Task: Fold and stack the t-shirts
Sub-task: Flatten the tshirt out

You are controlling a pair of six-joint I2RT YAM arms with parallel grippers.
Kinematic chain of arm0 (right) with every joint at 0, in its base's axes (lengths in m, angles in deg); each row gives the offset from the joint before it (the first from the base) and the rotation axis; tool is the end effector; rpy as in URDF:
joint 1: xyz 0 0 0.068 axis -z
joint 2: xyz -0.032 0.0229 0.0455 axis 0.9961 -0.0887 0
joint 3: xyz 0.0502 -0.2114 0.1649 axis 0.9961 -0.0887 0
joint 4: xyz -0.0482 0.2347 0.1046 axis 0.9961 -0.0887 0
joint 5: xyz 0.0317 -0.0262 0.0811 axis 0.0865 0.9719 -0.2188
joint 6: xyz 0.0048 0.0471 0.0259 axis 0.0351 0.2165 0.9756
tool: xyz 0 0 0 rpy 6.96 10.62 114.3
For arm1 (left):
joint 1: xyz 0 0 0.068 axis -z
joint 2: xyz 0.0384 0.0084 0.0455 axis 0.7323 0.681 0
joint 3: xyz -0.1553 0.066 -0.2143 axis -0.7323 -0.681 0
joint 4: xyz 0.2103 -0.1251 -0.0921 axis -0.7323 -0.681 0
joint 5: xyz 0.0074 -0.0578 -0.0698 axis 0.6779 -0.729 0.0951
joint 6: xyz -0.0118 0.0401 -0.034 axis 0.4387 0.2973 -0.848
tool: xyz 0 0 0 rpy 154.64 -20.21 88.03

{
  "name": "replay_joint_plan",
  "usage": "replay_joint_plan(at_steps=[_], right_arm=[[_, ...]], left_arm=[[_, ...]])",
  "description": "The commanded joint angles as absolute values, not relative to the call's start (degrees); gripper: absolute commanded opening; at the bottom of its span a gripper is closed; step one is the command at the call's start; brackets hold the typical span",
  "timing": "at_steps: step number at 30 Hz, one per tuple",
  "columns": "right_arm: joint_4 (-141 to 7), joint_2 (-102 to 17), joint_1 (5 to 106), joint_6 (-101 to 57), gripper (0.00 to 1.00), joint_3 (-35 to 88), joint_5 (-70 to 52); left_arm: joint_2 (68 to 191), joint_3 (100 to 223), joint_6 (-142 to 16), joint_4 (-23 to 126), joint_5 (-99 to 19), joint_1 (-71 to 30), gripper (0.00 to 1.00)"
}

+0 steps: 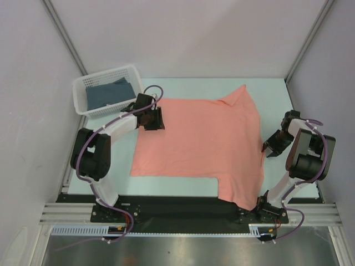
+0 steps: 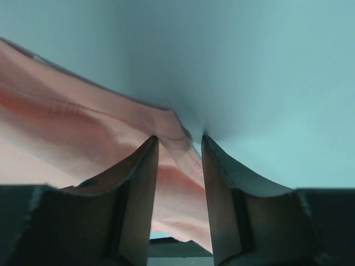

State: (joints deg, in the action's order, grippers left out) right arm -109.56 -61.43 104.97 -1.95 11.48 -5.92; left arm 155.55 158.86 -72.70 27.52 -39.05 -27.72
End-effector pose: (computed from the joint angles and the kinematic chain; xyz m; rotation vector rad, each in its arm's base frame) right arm 0.2912 -0.1030 0.1565 1.1895 2.7615 0.1437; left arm 0.3532 -0.1290 0.2059 0.0030 2.5569 -0.4497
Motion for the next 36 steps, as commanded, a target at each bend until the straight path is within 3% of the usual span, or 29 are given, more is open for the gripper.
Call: replay_joint_plan(at_steps=[1,7,14,17,20,24,26,27,29,36], right_arm=[[-107.49,-62.5,105.3,-1.69,0.37,12.12,-4.34],[-110.04,-62.68,105.74,2.0,0.11,12.04,5.5],[-111.36,-56.79,109.51,5.69,0.1,10.63,9.65],[-112.15,-56.17,110.57,5.0,0.15,11.77,8.85],[-113.03,-55.21,111.01,3.07,0.27,13.18,6.41],[-110.93,-53.8,110.84,-1.5,0.62,16.25,3.94],[-107.96,-53.45,109.79,-3.35,0.72,19.32,1.83],[-106.54,-53.36,108.04,-4.66,0.83,20.38,1.82],[-101.11,-55.02,106.45,-6.16,0.87,23.7,-2.8],[-92.73,-69.51,103.46,-3.53,0.88,37.14,-13.82]], left_arm=[[155.18,158.63,-73.61,28.8,-39.76,-28.97,0.47],[156.58,158.63,-75.37,28.8,-39.76,-30.29,0.44],[157.38,159.33,-76.07,29.06,-40.63,-30.64,0.44],[157.46,159.77,-76.25,28.89,-40.81,-30.64,0.44],[157.64,161.0,-76.34,28.27,-40.9,-30.64,0.44],[158.25,163.28,-76.07,27.74,-40.81,-30.64,0.44],[158.69,164.16,-76.07,27.57,-40.99,-30.64,0.44],[159.04,164.42,-75.99,27.48,-41.08,-30.64,0.44],[159.05,164.34,-75.55,28.09,-41.95,-30.64,0.44],[158.08,163.46,-74.23,30.47,-46.17,-29.94,0.47]])
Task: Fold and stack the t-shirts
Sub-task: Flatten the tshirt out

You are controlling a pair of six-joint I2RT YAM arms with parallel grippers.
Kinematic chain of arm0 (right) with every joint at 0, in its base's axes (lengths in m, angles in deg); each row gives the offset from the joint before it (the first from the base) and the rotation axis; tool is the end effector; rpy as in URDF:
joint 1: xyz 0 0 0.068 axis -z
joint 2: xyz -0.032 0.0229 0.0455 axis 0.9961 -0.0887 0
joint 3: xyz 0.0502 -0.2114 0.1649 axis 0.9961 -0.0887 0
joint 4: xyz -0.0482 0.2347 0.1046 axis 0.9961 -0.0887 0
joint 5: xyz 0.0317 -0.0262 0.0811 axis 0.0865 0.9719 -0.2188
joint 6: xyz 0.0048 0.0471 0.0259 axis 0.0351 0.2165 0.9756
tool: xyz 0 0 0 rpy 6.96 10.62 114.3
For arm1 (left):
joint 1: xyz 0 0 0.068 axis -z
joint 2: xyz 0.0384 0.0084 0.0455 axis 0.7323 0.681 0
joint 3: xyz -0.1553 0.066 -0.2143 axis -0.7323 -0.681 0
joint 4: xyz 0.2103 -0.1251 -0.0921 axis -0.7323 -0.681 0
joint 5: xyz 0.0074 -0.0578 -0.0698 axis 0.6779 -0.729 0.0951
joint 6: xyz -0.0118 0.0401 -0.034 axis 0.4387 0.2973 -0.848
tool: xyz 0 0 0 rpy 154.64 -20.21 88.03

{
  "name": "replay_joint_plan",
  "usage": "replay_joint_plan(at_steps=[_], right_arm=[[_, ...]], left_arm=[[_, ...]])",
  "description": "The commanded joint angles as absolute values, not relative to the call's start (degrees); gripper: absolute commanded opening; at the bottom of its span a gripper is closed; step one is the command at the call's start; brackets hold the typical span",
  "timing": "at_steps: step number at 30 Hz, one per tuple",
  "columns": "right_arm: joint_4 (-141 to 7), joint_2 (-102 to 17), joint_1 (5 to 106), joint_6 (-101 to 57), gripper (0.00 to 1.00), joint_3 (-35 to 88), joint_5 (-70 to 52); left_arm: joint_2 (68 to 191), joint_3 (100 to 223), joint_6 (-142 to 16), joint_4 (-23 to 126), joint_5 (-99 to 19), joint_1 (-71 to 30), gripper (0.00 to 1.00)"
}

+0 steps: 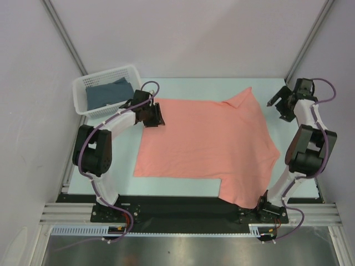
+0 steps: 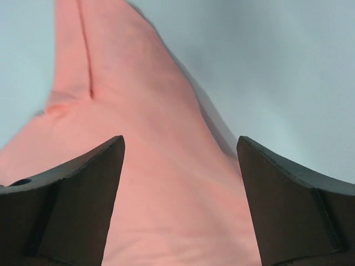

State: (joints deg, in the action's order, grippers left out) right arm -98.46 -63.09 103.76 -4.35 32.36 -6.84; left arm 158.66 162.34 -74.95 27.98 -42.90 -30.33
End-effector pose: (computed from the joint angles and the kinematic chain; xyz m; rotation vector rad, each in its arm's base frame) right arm 0.3723 -0.1231 0.2585 0.8730 2.3175 0.1703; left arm 0.3729 -0.1195 0.2055 -0.0749 2.5497 -0.5342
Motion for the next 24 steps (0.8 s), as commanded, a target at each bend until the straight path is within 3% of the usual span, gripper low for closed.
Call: replay_joint_plan(at_steps=[1,10,15,19,20,23,24], right_arm=[[-92.82,-71.18,102.33,-3.97,0.88,39.26,-13.74],[-92.65,-83.94,101.44,-7.04,0.88,48.6,-18.91],[-92.46,-86.75,101.35,-7.75,0.79,49.48,-21.12],[-92.73,-87.9,100.73,-8.1,0.67,49.48,-23.75],[-93.16,-87.81,100.47,-8.28,0.51,49.57,-24.02],[-94.05,-86.15,99.33,-8.28,0.29,49.39,-23.67],[-94.31,-85.62,98.8,-8.1,0.28,49.39,-22.97]], left_arm=[[157.56,163.2,-74.49,30.64,-46.61,-29.94,0.47],[150.53,155.03,-75.9,31.35,-48.72,-29.5,0.47],[146.48,151.07,-75.81,30.82,-48.72,-29.41,0.47],[144.72,149.66,-75.37,30.2,-48.2,-29.41,0.47],[144.54,149.49,-75.37,30.12,-48.11,-29.41,0.47],[144.28,149.57,-75.55,30.2,-48.28,-29.41,0.47],[144.54,149.75,-75.55,30.2,-48.63,-29.41,0.47]])
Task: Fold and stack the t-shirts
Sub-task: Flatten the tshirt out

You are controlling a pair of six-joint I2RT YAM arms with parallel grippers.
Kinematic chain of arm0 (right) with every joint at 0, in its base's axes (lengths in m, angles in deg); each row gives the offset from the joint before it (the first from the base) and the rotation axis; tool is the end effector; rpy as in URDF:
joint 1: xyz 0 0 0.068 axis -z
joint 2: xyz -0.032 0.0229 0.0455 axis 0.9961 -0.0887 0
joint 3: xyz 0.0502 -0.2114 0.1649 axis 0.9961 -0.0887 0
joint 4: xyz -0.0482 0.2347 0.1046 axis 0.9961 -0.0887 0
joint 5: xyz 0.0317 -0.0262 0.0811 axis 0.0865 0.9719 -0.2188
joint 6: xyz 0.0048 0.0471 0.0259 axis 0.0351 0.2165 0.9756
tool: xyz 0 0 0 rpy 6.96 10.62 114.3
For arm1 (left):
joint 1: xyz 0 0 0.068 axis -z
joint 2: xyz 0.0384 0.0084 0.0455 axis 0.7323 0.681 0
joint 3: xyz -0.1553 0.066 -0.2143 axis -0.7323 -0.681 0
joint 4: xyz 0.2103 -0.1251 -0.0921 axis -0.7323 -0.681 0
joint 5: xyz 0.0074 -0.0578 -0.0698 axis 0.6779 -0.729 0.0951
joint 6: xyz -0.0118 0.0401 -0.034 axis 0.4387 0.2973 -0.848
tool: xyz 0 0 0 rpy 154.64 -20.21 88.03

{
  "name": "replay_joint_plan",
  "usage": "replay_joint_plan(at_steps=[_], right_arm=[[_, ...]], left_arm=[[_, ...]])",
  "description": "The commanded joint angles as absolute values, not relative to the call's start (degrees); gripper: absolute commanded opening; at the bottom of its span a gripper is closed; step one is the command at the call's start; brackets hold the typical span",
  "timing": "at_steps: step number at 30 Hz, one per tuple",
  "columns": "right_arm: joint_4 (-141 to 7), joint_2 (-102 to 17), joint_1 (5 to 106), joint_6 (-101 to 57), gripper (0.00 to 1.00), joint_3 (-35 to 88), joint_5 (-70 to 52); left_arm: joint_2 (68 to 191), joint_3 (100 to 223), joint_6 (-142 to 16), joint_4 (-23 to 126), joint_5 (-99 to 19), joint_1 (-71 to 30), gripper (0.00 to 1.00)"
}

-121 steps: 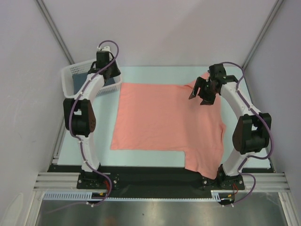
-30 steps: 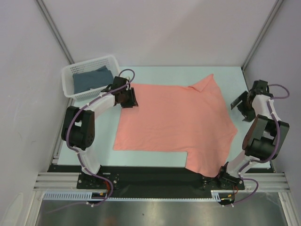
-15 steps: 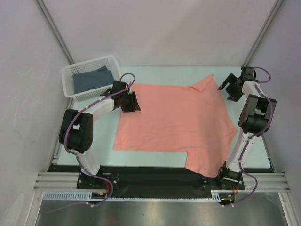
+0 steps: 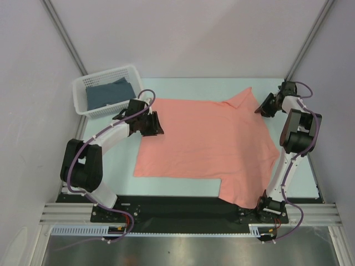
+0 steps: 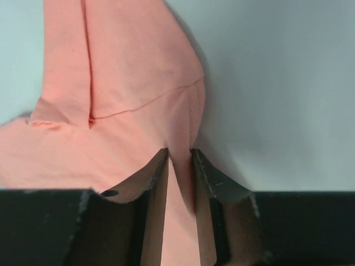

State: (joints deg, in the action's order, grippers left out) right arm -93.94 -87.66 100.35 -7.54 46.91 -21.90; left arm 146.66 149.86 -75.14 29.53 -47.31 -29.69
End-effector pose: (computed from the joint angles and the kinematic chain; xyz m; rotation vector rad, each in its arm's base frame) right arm 0.4626 -0.1145 0.1652 0.6713 2.4603 0.5093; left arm 0.3192 -0.1101 0.2133 -0.0278 2.5420 -0.6393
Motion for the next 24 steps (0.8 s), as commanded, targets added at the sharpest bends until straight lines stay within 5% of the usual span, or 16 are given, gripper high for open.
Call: replay_joint_plan(at_steps=[1,6,11,17,24], right_arm=[[-94.83,-84.83,98.54,-7.75,0.28,49.48,-22.62],[-104.93,-82.45,94.15,-9.51,0.29,55.09,-15.95],[-110.4,-79.03,87.56,-2.85,0.4,51.07,-10.15],[-105.39,-74.28,83.85,-0.45,0.78,43.24,-15.91],[-108.29,-71.12,91.39,-6.52,0.75,42.72,-15.67]], left_arm=[[144.72,150.18,-75.72,30.2,-48.72,-29.41,0.47],[145.42,151.24,-76.69,30.2,-49.78,-29.41,0.47],[145.95,152.47,-76.95,29.85,-49.95,-29.41,0.47],[146.91,152.65,-76.69,30.46,-49.87,-29.41,0.47],[148.76,153.88,-76.25,31.08,-49.78,-29.5,0.47]])
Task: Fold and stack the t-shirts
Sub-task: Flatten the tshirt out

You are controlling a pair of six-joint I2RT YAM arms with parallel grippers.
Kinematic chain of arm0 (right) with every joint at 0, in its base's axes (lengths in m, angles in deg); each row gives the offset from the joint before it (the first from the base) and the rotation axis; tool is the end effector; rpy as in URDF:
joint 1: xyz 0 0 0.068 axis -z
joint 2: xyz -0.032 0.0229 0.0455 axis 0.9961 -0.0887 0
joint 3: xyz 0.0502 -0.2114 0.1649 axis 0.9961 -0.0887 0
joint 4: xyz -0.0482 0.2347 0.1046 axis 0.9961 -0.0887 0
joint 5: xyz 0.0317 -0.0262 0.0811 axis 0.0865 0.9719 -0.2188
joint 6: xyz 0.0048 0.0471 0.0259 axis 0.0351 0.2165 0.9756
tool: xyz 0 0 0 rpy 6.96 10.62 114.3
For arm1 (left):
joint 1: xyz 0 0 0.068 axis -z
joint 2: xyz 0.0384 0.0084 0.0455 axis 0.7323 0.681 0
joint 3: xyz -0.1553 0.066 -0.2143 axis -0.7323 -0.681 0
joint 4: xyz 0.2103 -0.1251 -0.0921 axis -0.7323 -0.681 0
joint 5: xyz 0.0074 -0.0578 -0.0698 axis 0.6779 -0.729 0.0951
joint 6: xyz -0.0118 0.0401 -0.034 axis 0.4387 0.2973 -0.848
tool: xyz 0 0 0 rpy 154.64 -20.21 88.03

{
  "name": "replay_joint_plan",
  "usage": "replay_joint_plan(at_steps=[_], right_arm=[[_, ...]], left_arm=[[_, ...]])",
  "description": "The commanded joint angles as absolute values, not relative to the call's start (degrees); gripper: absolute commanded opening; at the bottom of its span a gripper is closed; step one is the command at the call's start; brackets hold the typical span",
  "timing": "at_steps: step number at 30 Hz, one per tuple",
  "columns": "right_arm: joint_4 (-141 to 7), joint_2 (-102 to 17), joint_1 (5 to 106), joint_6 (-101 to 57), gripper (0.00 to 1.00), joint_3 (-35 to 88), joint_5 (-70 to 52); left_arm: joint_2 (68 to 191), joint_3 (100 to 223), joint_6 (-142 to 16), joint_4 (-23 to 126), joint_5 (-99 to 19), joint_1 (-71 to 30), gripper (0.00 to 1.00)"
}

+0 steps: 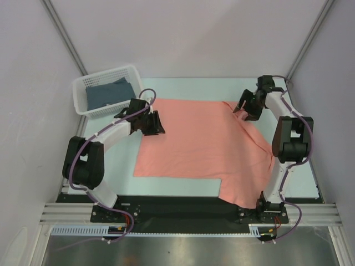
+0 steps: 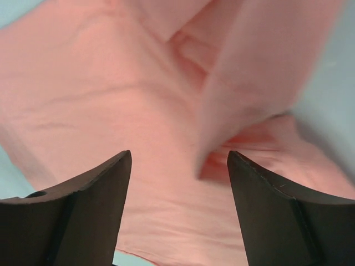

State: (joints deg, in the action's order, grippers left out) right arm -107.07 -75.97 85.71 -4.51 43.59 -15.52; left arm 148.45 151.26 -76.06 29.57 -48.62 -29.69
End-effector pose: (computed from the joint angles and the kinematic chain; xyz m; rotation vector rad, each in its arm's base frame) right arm 0.4307 0.0030 0.2229 0.4993 2.6324 0.4718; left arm 0.3257 -0.1129 0.2110 -0.0394 2.5526 -0.6721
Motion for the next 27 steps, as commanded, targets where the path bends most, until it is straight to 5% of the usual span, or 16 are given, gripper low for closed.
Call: replay_joint_plan(at_steps=[1,10,18,22,27], right_arm=[[-107.68,-70.5,92.46,-6.52,0.74,42.1,-16.19],[-109.6,-75.15,97.91,-8.45,0.85,44.38,-22.52],[-110.73,-74.1,99.24,-14.07,0.5,38.4,-24.64],[-111.8,-75.76,98.19,-16.79,0.65,38.14,-23.14],[-111.98,-77.35,97.22,-19.17,0.68,38.58,-22.53]], left_arm=[[149.02,153.88,-76.25,31.26,-49.87,-29.5,0.47],[150.52,154.06,-76.16,31.61,-51.36,-29.5,0.47],[151.13,154.49,-75.37,30.73,-51.71,-29.5,0.47],[152.8,155.63,-75.72,30.99,-52.5,-29.5,0.47],[153.51,156.34,-76.42,31.61,-53.12,-29.5,0.47]])
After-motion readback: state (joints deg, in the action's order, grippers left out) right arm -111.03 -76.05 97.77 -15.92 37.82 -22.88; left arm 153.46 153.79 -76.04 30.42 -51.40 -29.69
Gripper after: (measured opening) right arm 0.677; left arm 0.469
